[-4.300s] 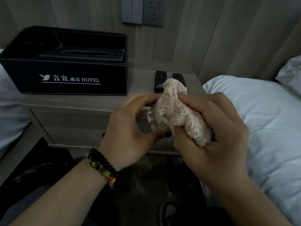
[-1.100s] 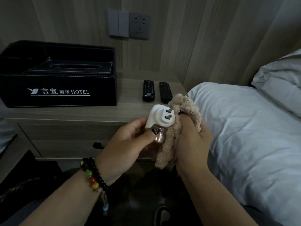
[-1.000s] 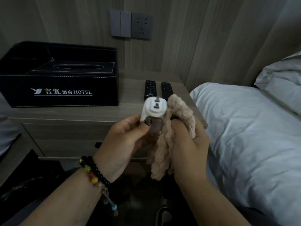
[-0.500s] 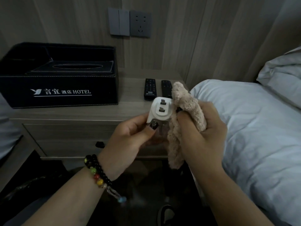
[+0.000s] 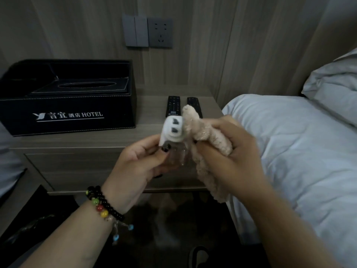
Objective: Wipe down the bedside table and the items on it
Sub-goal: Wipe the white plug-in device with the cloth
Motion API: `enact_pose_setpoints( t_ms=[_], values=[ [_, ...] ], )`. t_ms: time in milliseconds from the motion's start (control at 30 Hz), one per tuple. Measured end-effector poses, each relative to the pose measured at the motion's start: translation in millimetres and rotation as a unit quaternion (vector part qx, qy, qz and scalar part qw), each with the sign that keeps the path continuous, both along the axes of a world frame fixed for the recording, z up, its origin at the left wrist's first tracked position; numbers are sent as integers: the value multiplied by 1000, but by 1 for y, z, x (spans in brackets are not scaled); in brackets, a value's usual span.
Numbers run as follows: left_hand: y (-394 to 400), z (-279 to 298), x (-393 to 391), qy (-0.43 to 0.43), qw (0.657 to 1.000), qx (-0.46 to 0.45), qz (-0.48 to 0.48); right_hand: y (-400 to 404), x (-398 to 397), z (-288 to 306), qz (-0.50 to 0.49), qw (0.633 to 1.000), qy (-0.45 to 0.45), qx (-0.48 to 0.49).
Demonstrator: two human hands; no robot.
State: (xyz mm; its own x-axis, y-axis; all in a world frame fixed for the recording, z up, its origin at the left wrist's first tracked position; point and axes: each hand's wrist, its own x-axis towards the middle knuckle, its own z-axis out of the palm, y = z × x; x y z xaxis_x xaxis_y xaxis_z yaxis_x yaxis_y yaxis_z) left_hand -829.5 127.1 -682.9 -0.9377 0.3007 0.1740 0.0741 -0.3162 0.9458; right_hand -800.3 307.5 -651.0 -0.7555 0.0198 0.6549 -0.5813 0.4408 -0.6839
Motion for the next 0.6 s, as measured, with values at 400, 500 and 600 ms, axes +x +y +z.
enact_pose_setpoints(
  t_ms=[400,500,600],
  values=[
    [17,18,-23,33,974,-64,213,-1,-30,-12,-169,985,-23,-28],
    [39,30,-46,35,968,-74,236,4,-51,-13,-192,979,-51,-32],
    [55,49,-85,26,963,-73,260,10,-65,-17,-206,976,-59,-21]
  ],
)
